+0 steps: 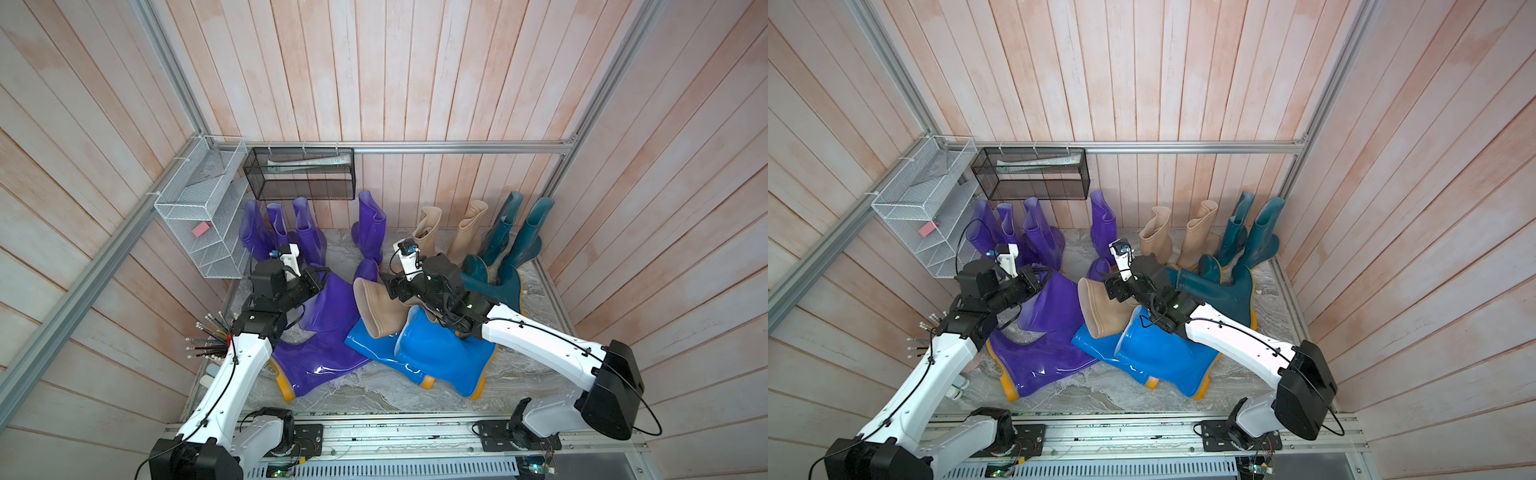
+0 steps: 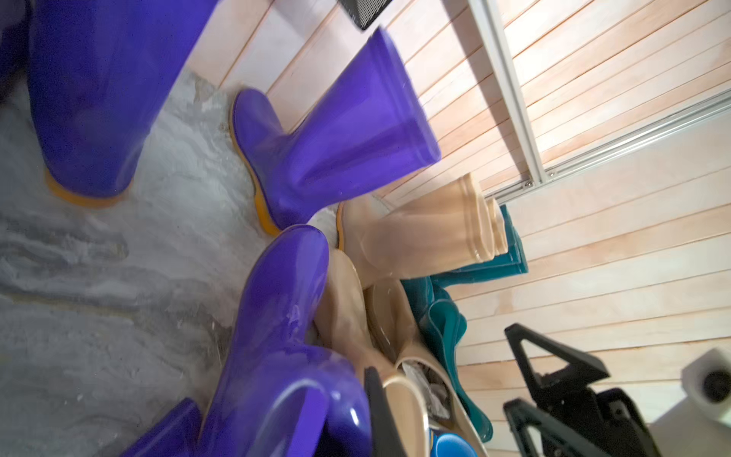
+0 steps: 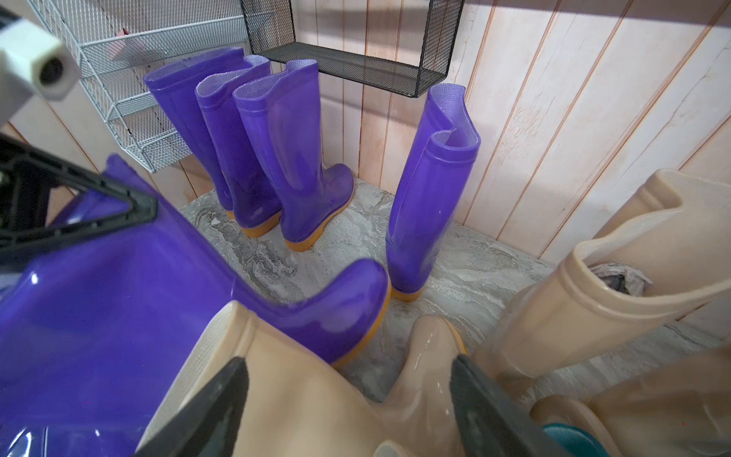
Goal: Match and arrange rain boots in pairs
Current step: Pick up the rain boot from the rain pile shoes, then place the rain boot at the center of the board.
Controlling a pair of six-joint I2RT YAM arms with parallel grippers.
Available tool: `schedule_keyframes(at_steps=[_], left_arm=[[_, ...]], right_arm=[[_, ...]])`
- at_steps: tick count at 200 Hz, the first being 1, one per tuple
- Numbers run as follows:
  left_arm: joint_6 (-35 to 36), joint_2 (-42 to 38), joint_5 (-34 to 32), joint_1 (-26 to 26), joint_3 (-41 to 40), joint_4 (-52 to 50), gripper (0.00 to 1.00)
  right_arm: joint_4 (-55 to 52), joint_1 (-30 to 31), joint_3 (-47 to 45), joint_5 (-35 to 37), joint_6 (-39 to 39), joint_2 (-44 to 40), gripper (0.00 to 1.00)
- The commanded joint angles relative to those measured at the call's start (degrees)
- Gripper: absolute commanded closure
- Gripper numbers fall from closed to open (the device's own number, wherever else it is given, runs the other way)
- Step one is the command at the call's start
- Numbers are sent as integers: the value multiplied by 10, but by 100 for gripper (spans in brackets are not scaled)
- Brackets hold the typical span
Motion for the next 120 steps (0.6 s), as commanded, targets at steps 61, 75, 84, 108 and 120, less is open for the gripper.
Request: schedule_keyframes(at_steps=[61, 75, 84, 108, 120], left_arm=[[62, 79, -6, 7, 115, 30, 100], [49, 84, -13, 5, 114, 42, 100], [41, 84, -18, 4, 112, 47, 100], [9, 87, -34, -1, 109, 61, 100], [-10, 95, -44, -7, 108, 71, 100]], right_arm=[[0, -4, 18, 8, -12, -12, 18], [-1, -4, 18, 10, -13, -13, 18], [-2, -4, 17, 11, -13, -14, 18], [-2, -4, 19, 6, -14, -11, 18], [-2, -4, 23, 1, -13, -5, 18]])
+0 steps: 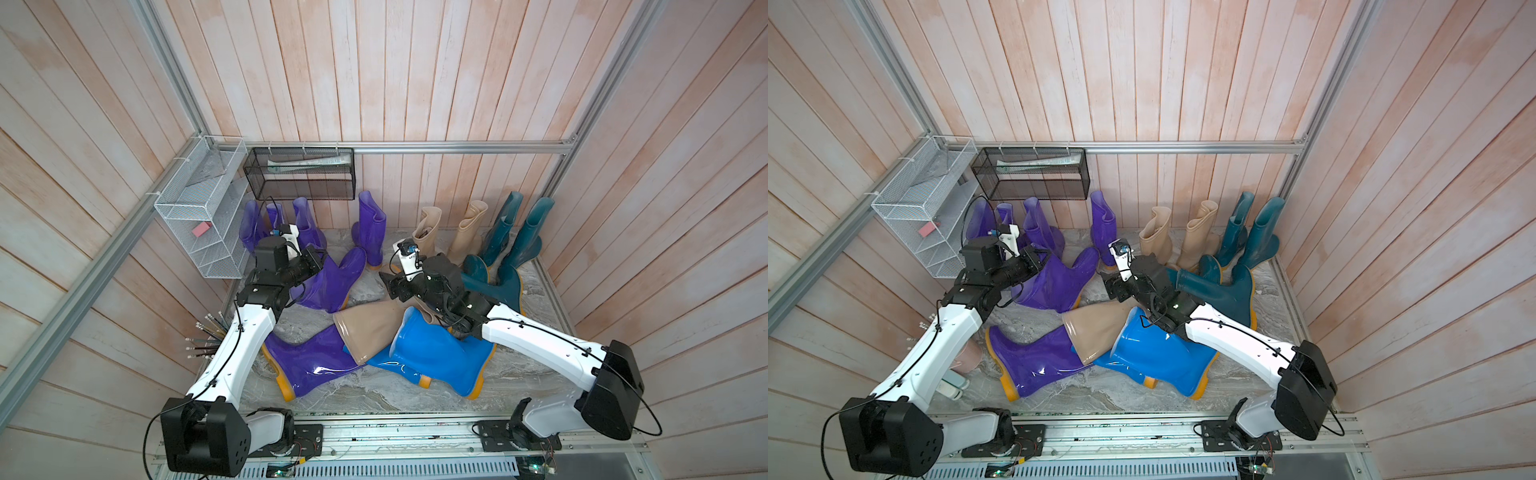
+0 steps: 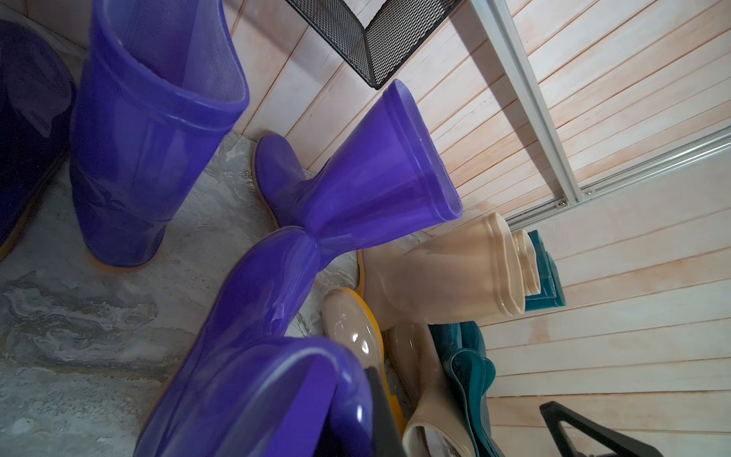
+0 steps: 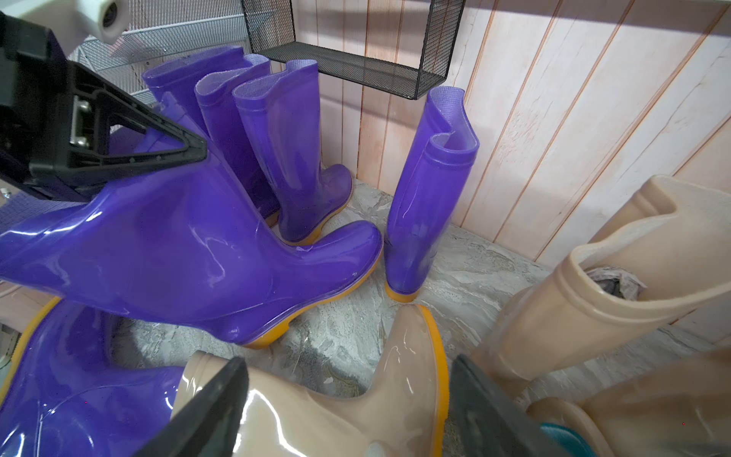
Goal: Match and arrange rain boots in pairs
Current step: Place the rain boot at the center of the board.
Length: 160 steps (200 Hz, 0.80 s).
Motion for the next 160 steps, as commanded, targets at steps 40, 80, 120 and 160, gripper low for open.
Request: schedule_keyframes(at_steps=[40, 80, 120, 160], left_arm=[[-147, -1, -67, -27, 4, 122, 100], [-203, -15, -179, -76, 15, 111, 100], [-240, -40, -268, -100, 27, 83, 100], [-262, -69, -299, -103, 26, 68, 100]], right_arm=[[-1, -5, 38, -17, -4, 14, 18], [-4, -8, 54, -39, -4, 31, 18], [7, -10, 51, -51, -3, 29, 18], [13, -14, 46, -98, 3, 33, 18]])
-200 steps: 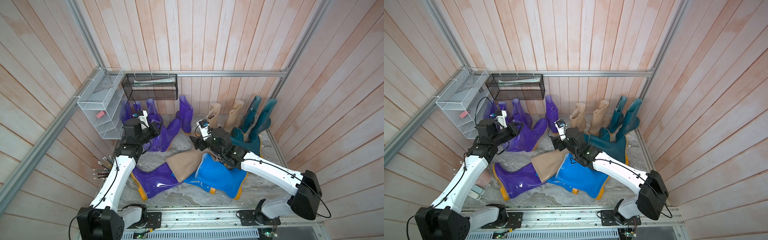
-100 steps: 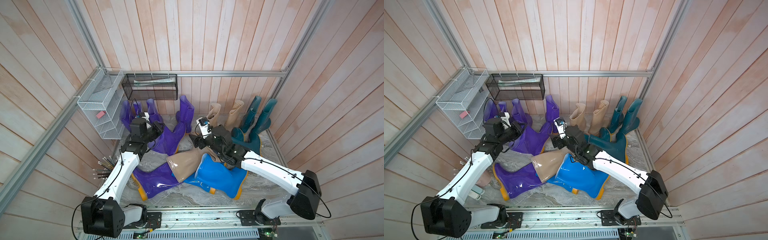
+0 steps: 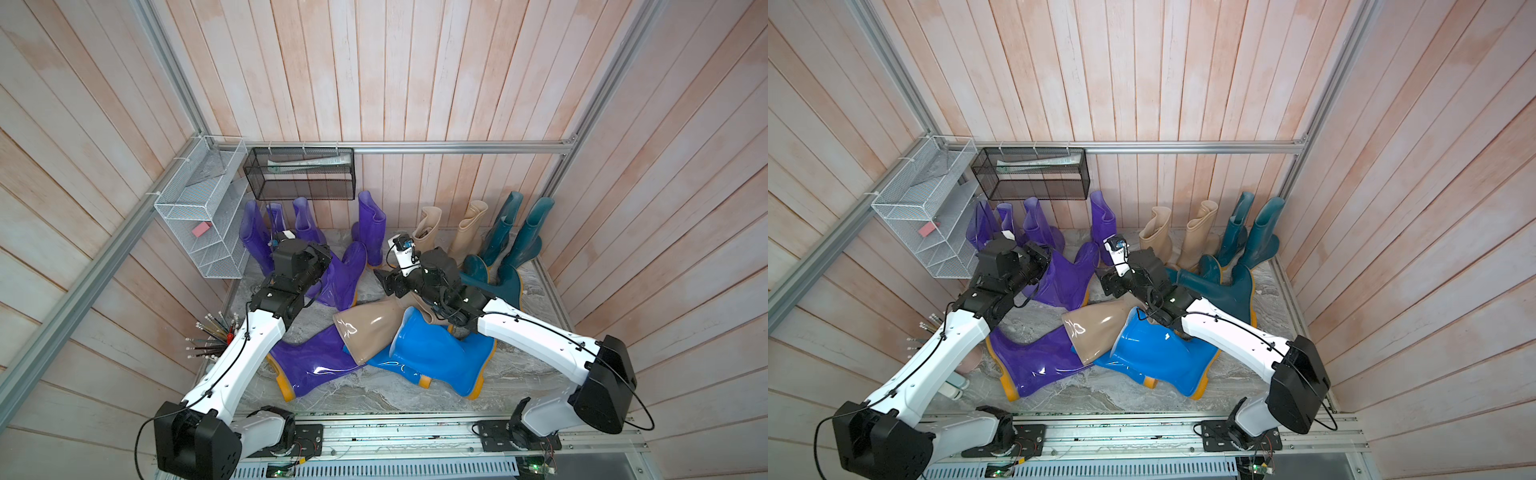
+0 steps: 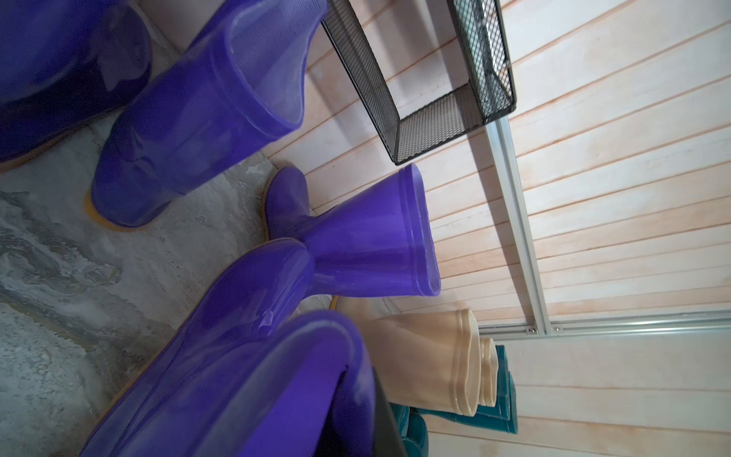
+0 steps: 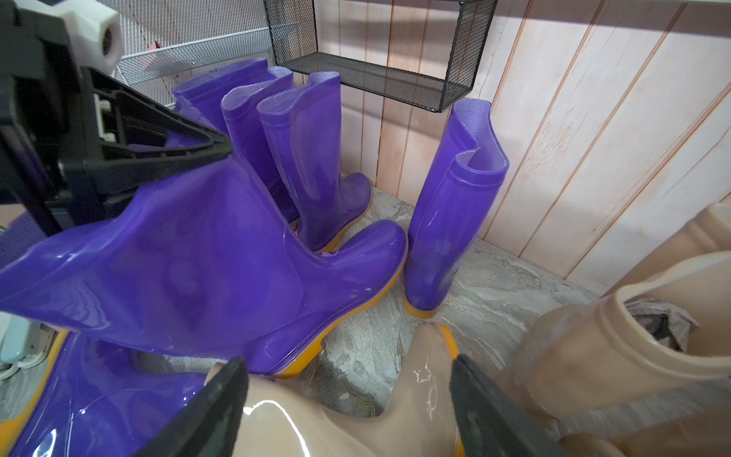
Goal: Match and arrange rain boots in pairs
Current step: Place the rain boot at the center of the board.
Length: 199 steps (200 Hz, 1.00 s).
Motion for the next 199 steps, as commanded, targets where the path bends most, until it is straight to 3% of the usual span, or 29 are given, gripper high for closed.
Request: schedule_keyframes(at_steps=[1, 16, 68, 112, 137, 176, 199], left_arm=[[-21, -36, -47, -2, 27, 53, 100], [-21, -36, -54, -2, 29, 56, 100], [19, 57, 0, 4, 46, 99, 100], [24, 92, 1, 27, 28, 120, 97], [41, 116, 44, 36, 35, 144, 73], [101, 133, 174, 37, 77, 191, 33], [161, 113, 208, 35, 102, 170, 21]], right_arm=[[14, -3, 12, -46, 2, 7, 18], [19, 2, 9, -79, 0, 14, 17], [73, 11, -16, -90, 32, 39, 17], [70, 10, -15, -77, 26, 63, 17], [68, 7, -18, -70, 24, 62, 17], [63, -4, -20, -58, 26, 58, 17], [64, -9, -24, -55, 28, 51, 16]])
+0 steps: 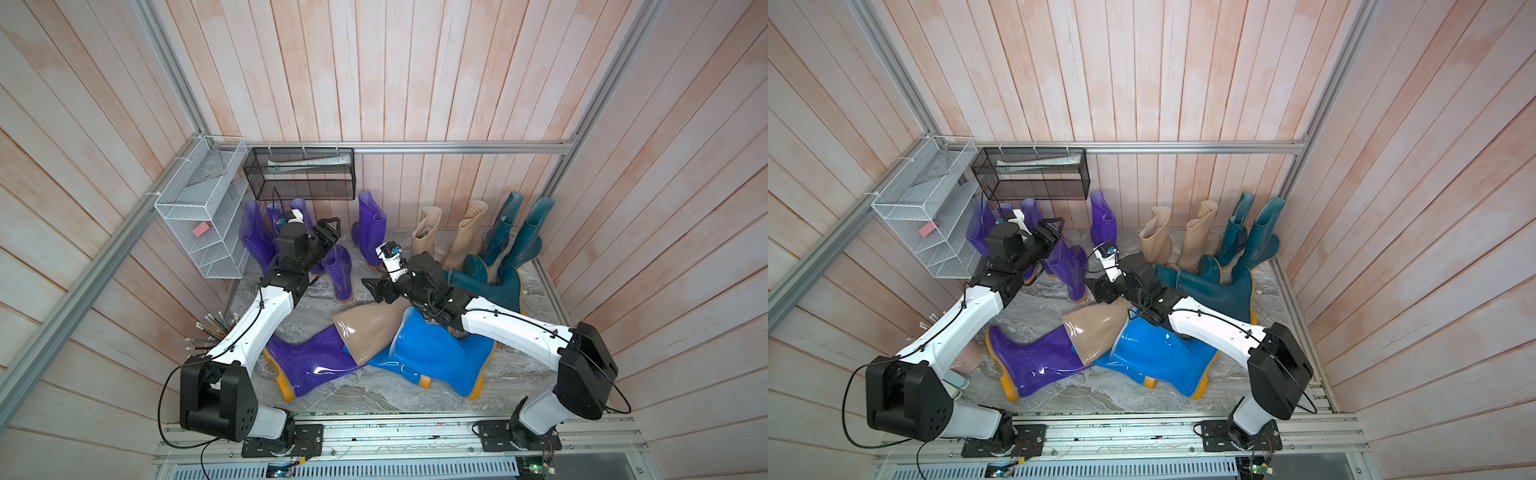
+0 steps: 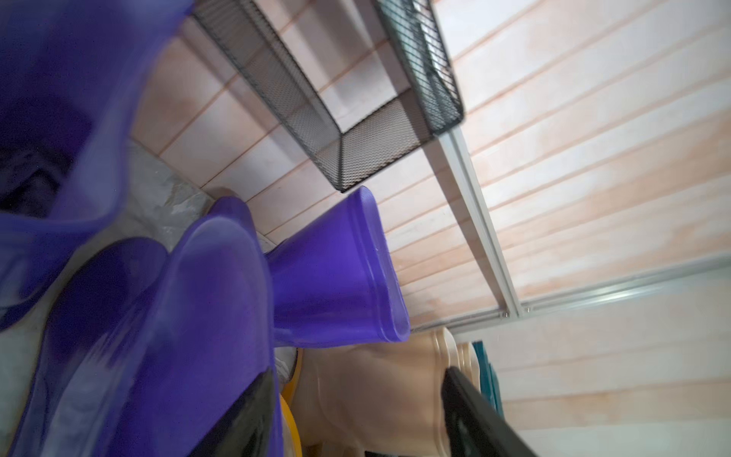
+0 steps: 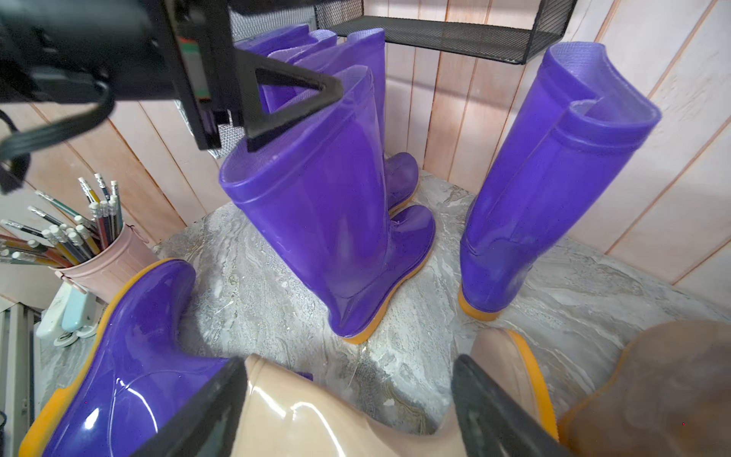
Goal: Match and arrange rain boots in pairs
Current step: Place the rain boot at the center of the board, then pick up the rain boot at the center of the board.
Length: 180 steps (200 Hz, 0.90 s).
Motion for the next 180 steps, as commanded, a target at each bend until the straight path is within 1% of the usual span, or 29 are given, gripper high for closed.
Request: schedule_keyframes(at_steps=[1, 11, 19, 31, 34, 37, 39, 51, 67, 93, 108, 128, 141, 165, 180], left_arm=[[79, -23, 71, -3, 35, 17, 21], [114, -44, 72, -6, 34, 3, 16], [142, -66, 54, -11, 27, -16, 11], [181, -101, 40, -19, 0, -27, 9], [189, -111, 35, -20, -12, -29, 7], [197, -119, 30, -22, -23, -31, 1], [201, -128, 28, -24, -29, -32, 0], [233, -156, 6, -34, -81, -33, 0], [256, -189, -21, -52, -155, -23, 0], [280, -208, -48, -88, -250, 11, 0], [293, -197, -53, -107, -286, 47, 0], [303, -150, -84, -113, -302, 87, 0], [311, -106, -111, -113, -299, 117, 0], [307, -27, -185, -109, -275, 157, 0], [314, 22, -194, -108, -258, 190, 4]], right_arm=[[7, -8, -12, 13, 3, -11, 16], [7, -9, -12, 16, 1, -13, 16], [8, -10, -12, 18, 0, -16, 16], [7, -11, -12, 23, -4, -20, 16], [8, -11, -12, 24, -4, -21, 16], [7, -11, -13, 27, -4, -22, 16], [7, -11, -12, 28, -5, -23, 16], [9, -14, -13, 36, -7, -28, 16], [7, -21, -13, 52, -4, -36, 16], [11, -37, -17, 64, 8, -51, 16], [15, -46, -25, 64, 12, -60, 16], [18, -54, -31, 63, 15, -69, 16], [18, -56, -35, 62, 18, -73, 16], [19, -58, -38, 55, 21, -76, 16], [19, -59, -40, 52, 22, -76, 16]])
